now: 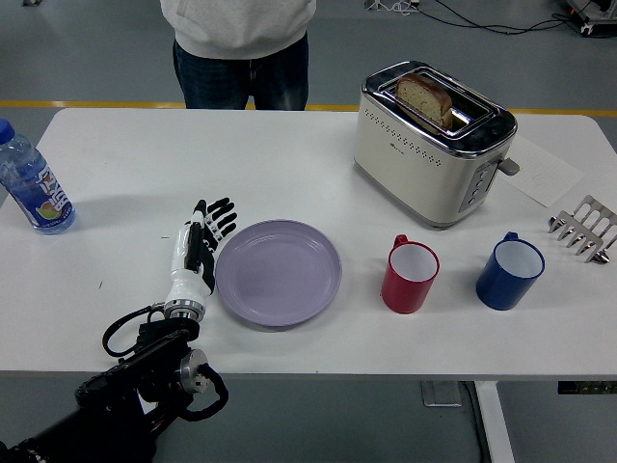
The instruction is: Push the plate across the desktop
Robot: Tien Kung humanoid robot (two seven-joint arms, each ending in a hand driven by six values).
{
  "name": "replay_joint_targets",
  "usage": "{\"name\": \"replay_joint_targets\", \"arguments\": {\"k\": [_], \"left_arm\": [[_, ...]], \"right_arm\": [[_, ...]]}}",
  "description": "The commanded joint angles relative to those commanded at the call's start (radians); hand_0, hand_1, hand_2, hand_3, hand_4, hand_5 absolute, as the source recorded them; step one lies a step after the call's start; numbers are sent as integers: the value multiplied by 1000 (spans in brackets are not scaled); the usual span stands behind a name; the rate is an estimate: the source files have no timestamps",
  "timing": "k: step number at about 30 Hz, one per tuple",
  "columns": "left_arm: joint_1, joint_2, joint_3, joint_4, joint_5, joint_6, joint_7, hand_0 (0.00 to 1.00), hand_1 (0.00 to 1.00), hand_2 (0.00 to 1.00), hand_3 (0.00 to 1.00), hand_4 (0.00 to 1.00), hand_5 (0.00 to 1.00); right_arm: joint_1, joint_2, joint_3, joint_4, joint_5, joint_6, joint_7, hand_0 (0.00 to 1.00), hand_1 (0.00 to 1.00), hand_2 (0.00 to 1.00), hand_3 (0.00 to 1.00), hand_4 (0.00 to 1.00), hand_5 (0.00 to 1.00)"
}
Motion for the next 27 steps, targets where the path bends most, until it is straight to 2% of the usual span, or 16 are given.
{"name": "replay_joint_targets", "arguments": {"k": [6,10,13,14,16,17,22,27], "left_arm": [[2,7,-39,-23,67,48,0,712,722,722,651,486,998],[10,48,-97,-60,117,69,0,712,722,722,651,486,998],[21,91,-147,-106,177,63,0,695,701,711,650,489,998],[23,96,-152,-111,184,63,0,695,701,711,650,489,998],[26,124,-184,-129,222,36,7,695,701,711,650,489,998],[26,131,-198,-132,241,10,13,702,694,691,629,492,998],[39,158,-256,-140,267,-52,83,702,694,691,629,492,998],[80,198,-287,-182,276,-91,129,692,689,680,619,490,998]], "right_arm": [[4,-3,-3,0,7,-1,1,708,716,717,625,524,245],[4,-6,-7,0,18,-3,4,708,716,717,625,524,245],[5,-7,-2,0,14,-3,4,707,716,717,625,524,245],[5,-7,-2,0,13,-3,5,707,716,717,625,524,245],[3,-11,-4,0,22,-5,7,707,716,717,625,524,245],[3,-11,-4,0,22,-6,8,708,716,717,625,523,244],[3,-12,0,0,19,-8,8,708,716,717,625,523,244],[4,-13,0,0,22,-11,9,707,712,716,625,523,244]]}}
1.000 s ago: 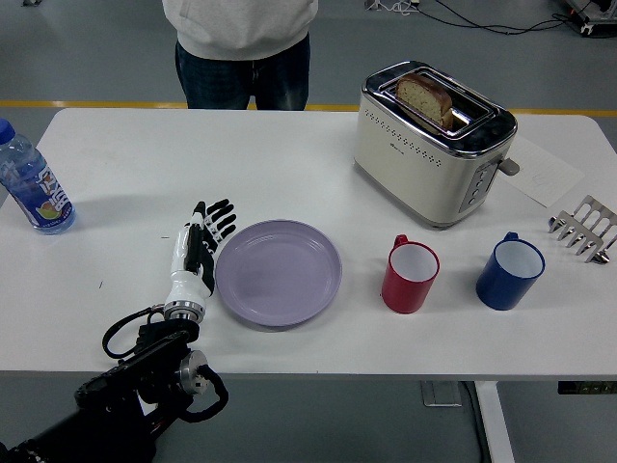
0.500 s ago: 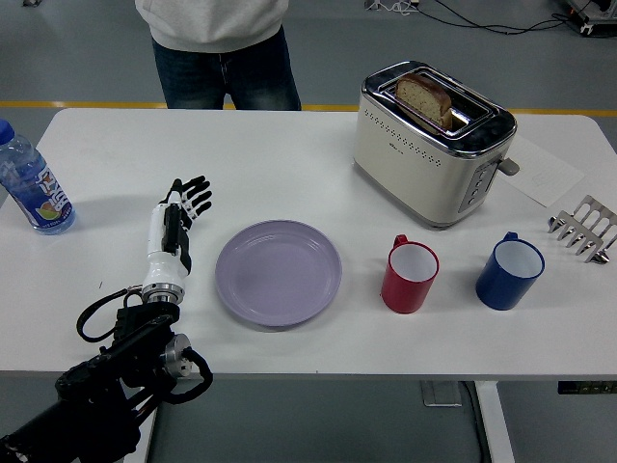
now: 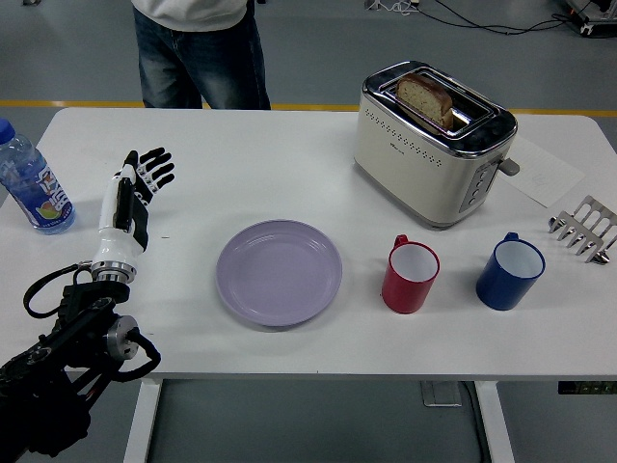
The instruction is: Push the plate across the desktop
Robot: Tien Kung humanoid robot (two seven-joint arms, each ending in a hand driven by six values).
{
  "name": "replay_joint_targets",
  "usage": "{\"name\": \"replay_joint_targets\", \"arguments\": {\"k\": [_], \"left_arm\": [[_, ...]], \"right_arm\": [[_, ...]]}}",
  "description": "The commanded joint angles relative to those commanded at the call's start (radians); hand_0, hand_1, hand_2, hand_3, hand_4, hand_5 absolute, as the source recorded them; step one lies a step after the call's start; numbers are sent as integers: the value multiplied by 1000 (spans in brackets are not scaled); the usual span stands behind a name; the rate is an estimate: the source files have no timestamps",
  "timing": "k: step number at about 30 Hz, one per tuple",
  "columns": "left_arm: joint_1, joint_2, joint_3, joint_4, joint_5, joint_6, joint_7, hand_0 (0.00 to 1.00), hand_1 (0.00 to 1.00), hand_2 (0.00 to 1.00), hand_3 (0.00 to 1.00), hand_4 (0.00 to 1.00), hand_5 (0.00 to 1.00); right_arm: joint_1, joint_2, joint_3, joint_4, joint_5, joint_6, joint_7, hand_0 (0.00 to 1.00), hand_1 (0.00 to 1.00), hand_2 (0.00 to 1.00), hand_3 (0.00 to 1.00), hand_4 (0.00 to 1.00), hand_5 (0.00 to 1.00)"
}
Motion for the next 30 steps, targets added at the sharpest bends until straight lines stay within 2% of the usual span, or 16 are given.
{"name": "replay_joint_targets", "arguments": {"k": [6,7,9,11,15,18,20,26,30], "left_arm": [[74,61,-72,-62,50,-50,78,666,673,657,603,490,998],[78,65,-78,-66,51,-52,82,666,673,657,603,490,998],[108,87,-125,-92,48,-88,112,670,671,651,598,502,998],[131,102,-163,-108,40,-103,127,670,671,651,598,502,998],[158,119,-244,-100,34,-126,150,664,662,646,596,512,998],[165,124,-288,-89,16,-137,160,664,662,646,596,512,998],[171,128,-333,-75,-13,-178,193,652,664,644,598,517,998],[190,127,-375,-58,-94,-242,211,655,664,645,601,518,998],[201,121,-390,-48,-98,-256,216,655,664,645,601,518,998]], "right_arm": [[4,-1,-2,0,6,-2,1,707,712,715,624,524,242],[4,-1,-2,0,7,-2,1,707,712,715,624,524,242],[3,-1,-3,0,10,-3,2,708,711,715,625,523,241],[2,-2,-4,0,12,-4,2,708,711,715,625,523,241],[1,-3,-4,0,16,-5,2,708,711,714,625,524,239],[0,-3,-4,0,17,-5,2,708,711,714,625,524,239],[0,-4,-6,0,21,-7,2,707,711,715,625,523,238],[-3,-8,-27,0,53,-11,4,706,710,713,624,523,238],[-6,-6,-22,0,48,-12,3,706,710,713,624,523,238]]}}
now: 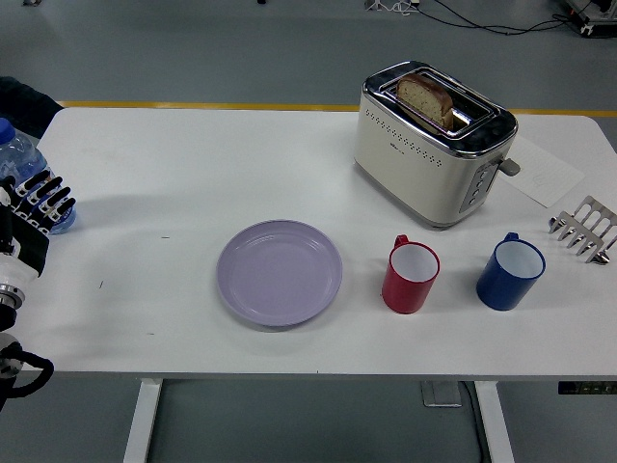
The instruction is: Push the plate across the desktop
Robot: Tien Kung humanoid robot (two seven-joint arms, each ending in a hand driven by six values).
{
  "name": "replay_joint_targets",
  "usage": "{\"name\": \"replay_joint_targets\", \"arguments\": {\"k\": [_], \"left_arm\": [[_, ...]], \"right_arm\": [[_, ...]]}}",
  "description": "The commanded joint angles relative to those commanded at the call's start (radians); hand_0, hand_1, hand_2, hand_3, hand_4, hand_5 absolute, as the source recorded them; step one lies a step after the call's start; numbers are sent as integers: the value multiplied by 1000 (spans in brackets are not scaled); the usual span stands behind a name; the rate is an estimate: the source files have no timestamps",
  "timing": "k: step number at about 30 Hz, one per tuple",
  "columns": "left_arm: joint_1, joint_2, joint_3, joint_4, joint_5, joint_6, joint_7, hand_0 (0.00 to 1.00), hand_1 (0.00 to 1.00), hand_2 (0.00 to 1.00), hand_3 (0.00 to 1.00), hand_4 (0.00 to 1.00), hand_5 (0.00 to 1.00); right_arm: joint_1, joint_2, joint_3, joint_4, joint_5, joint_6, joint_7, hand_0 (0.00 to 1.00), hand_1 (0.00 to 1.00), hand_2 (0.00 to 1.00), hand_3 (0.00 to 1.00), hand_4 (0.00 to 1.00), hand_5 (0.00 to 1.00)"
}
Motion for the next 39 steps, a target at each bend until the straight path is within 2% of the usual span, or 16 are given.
{"name": "replay_joint_targets", "arguments": {"k": [11,39], "left_arm": [[19,6,-39,40,-9,-19,15,651,667,645,604,519,998],[17,-1,-41,38,0,-27,23,646,668,645,606,521,998]], "right_arm": [[-1,0,4,0,-6,-1,0,707,708,713,624,522,235],[11,0,22,0,-39,1,1,707,706,713,624,522,233]]}}
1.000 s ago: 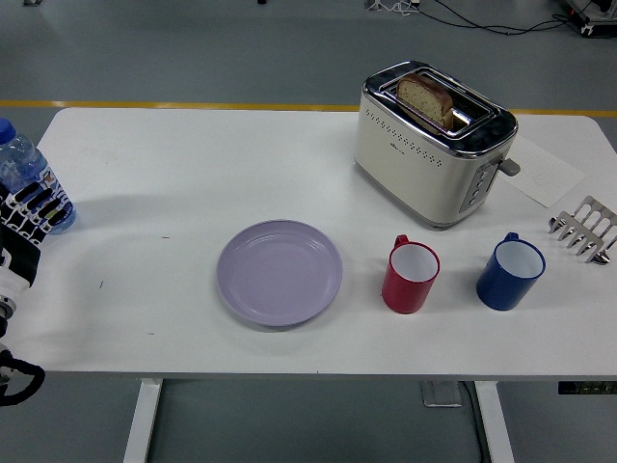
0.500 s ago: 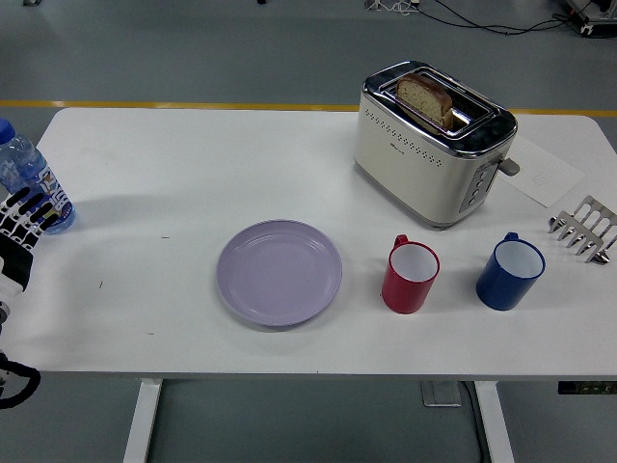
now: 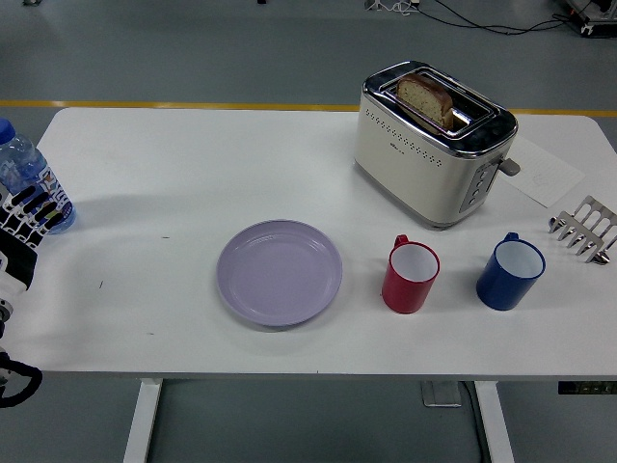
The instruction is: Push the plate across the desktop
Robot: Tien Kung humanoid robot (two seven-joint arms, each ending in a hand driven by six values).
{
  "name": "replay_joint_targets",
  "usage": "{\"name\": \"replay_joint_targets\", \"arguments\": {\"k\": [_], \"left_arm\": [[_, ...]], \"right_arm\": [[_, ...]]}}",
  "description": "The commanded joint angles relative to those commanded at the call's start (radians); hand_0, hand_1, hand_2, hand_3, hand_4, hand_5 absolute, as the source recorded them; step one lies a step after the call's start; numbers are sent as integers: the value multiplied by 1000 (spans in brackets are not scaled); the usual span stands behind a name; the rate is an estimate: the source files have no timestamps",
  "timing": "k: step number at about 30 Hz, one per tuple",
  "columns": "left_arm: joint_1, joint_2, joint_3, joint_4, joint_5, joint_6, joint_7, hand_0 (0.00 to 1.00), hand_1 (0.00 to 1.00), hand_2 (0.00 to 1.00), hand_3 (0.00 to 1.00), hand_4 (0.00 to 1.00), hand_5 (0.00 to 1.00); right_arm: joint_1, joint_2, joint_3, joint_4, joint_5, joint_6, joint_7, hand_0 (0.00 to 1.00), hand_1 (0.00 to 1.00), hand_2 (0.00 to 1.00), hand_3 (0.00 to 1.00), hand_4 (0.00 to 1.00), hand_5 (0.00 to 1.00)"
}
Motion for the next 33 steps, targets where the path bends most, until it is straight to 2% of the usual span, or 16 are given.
{"name": "replay_joint_targets", "arguments": {"k": [19,23,27,31,33], "left_arm": [[-3,-7,16,2,8,-10,9,648,669,655,606,521,998],[-2,-14,16,2,16,33,13,651,669,658,606,511,998],[-1,-20,-4,-10,88,86,51,651,669,658,606,511,998],[0,-24,-30,-35,155,97,129,654,666,655,607,502,998],[0,-26,-38,-42,166,96,151,654,666,655,607,502,998]], "right_arm": [[1,1,-4,0,9,-1,-3,706,709,712,624,521,231],[-2,2,-6,0,14,-2,-2,706,710,712,624,520,230],[-6,1,-7,0,17,-2,-1,706,710,712,624,520,230],[-9,1,-7,0,17,-2,-1,706,705,712,623,519,228],[-9,1,-8,0,19,-2,-1,706,705,712,623,519,228]]}}
